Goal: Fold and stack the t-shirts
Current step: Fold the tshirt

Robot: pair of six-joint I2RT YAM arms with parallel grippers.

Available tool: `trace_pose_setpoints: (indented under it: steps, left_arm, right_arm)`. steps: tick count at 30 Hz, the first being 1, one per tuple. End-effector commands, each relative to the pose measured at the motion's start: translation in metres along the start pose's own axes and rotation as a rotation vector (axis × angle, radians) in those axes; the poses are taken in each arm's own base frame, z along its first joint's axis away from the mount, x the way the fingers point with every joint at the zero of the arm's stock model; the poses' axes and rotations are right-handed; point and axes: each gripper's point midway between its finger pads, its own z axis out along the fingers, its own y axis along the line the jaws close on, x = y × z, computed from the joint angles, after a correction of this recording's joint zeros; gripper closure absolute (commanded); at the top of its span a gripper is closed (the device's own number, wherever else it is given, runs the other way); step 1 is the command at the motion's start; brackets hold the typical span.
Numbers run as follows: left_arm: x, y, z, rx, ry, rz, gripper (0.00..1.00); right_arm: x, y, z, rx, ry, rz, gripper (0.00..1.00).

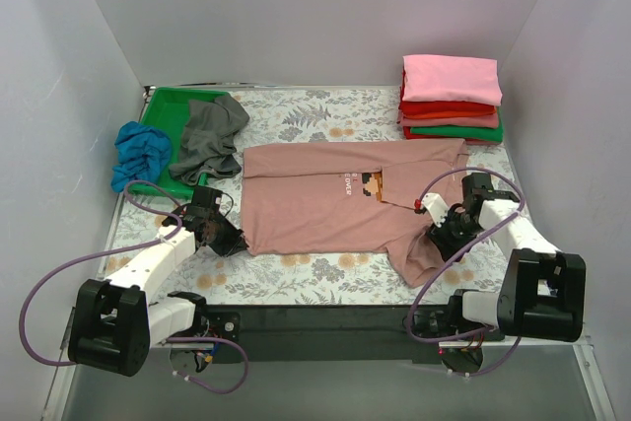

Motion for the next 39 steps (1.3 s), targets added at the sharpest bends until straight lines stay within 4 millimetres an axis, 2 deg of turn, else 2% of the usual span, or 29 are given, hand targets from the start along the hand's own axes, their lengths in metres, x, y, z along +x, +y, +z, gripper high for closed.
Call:
trace_pose_setpoints:
  steps: [1,7,10,13,14,16,19,20,21,25,34,39]
  left_arm:
    - [-0.001,-0.008,-0.004,0.047,-0.003,0.018,1.0]
    - [-0.001,-0.01,-0.004,0.056,-0.001,0.022,1.0]
    - [-0.001,-0.011,-0.005,0.062,-0.002,0.023,1.0]
    - [-0.001,-0.011,-0.004,0.064,0.0,0.022,1.0]
    - [0.0,-0.01,-0.005,0.063,0.002,0.023,1.0]
    - [0.0,-0.011,-0.005,0.066,0.001,0.025,1.0]
    - [0.0,-0.012,-0.007,0.069,0.0,0.027,1.0]
    - [0.0,-0.011,-0.007,0.069,0.0,0.027,1.0]
    - [-0.001,-0.012,-0.008,0.072,-0.004,0.028,1.0]
    - [-0.002,-0.013,-0.01,0.076,-0.012,0.026,1.0]
    - [-0.003,-0.014,-0.017,0.085,-0.028,0.021,1.0]
    - [-0.006,-0.014,-0.021,0.082,-0.048,0.014,1.0]
  right_arm:
    - [-0.003,0.01,0.005,-0.06,-0.028,0.053,0.46]
    - [0.0,0.022,0.016,-0.125,-0.029,0.103,0.47]
    - [0.008,0.026,0.021,-0.121,-0.005,0.115,0.54]
    - [0.01,0.026,0.021,-0.112,-0.003,0.12,0.74]
    - [0.008,0.026,0.019,-0.109,-0.013,0.127,0.88]
    - [0.003,0.023,0.013,-0.088,-0.041,0.12,0.99]
    - [-0.012,0.019,-0.007,-0.069,-0.101,0.094,0.99]
    - [-0.016,0.025,-0.015,-0.093,-0.119,0.095,0.99]
    - [-0.025,0.018,-0.028,-0.059,-0.156,0.07,0.99]
    - [-0.044,0.017,-0.059,-0.016,-0.235,0.028,0.99]
    - [-0.065,0.018,-0.102,0.051,-0.33,0.005,0.99]
    - [-0.08,0.021,-0.133,0.1,-0.401,-0.009,0.99]
